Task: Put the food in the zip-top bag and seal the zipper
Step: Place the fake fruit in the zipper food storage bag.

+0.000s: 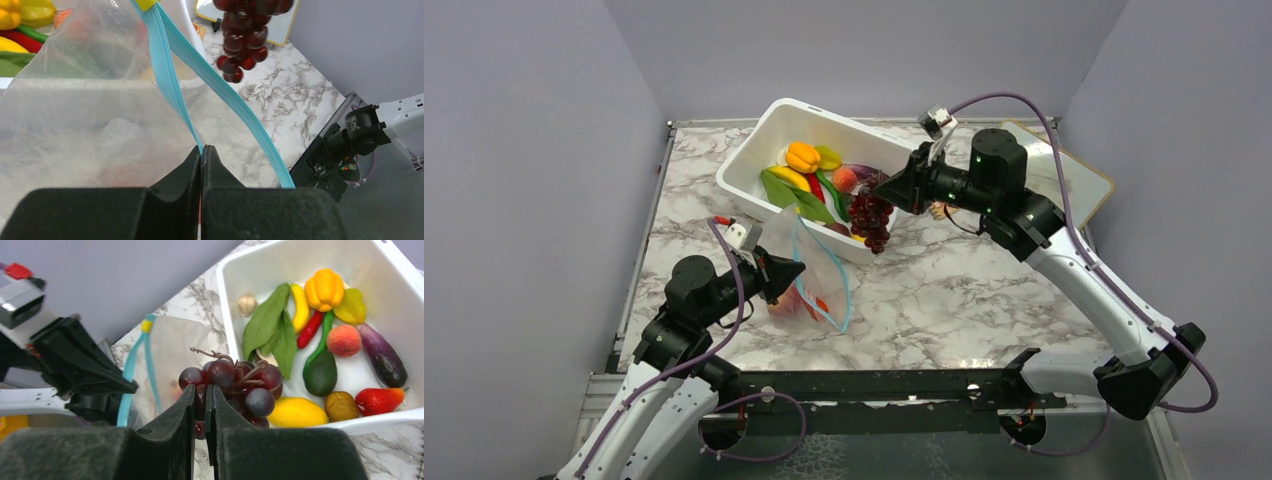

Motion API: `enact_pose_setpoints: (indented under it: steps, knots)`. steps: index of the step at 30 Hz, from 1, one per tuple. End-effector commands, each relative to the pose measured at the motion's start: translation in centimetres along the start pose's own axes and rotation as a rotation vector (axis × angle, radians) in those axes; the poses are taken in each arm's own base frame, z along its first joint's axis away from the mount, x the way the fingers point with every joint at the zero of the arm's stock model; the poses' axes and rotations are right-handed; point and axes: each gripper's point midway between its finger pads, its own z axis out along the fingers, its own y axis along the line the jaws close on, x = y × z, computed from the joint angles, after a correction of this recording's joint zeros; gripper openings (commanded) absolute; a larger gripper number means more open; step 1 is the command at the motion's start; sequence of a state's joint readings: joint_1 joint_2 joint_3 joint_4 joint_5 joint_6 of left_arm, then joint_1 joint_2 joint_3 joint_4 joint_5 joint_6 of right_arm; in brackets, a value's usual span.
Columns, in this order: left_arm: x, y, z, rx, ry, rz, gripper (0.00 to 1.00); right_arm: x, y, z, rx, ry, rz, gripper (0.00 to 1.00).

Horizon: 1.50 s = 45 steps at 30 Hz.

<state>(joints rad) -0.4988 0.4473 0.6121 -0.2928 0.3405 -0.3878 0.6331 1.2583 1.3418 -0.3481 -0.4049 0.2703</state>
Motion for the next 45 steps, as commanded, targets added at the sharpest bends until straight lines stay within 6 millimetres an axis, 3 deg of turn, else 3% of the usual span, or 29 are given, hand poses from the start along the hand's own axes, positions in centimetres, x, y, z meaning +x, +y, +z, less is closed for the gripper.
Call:
enact_pose_setpoints:
  steps: [1, 6, 10, 20, 33, 45]
  knots:
    - [-0.5, -0.4, 0.0, 0.019, -0.021, -0.006, 0.0, -2.3, 3.8, -2.2, -0.138, -0.069, -0.001, 0.01]
    - [-1.4, -1.0, 0.0, 0.027, -0.04, -0.06, 0.0, -4.0, 6.7, -3.7, -0.267, -0.14, -0.003, 0.01]
    - [-2.8, -2.5, -0.2, 0.084, -0.065, -0.118, 0.0, -5.4, 8.9, -5.0, -0.374, -0.227, 0.014, 0.01]
    - [-4.2, -3.2, 0.1, 0.087, -0.076, -0.213, 0.0, -7.5, 11.5, -6.3, -0.538, -0.34, 0.088, 0.01]
    - [-3.7, -2.8, 1.1, 0.084, -0.056, -0.245, 0.0, -9.9, 13.9, -6.6, -0.657, -0.395, 0.129, 0.01]
    - [-3.0, -2.6, 1.3, 0.08, -0.048, -0.265, 0.0, -9.2, 15.5, -4.3, -0.715, -0.385, 0.172, 0.01]
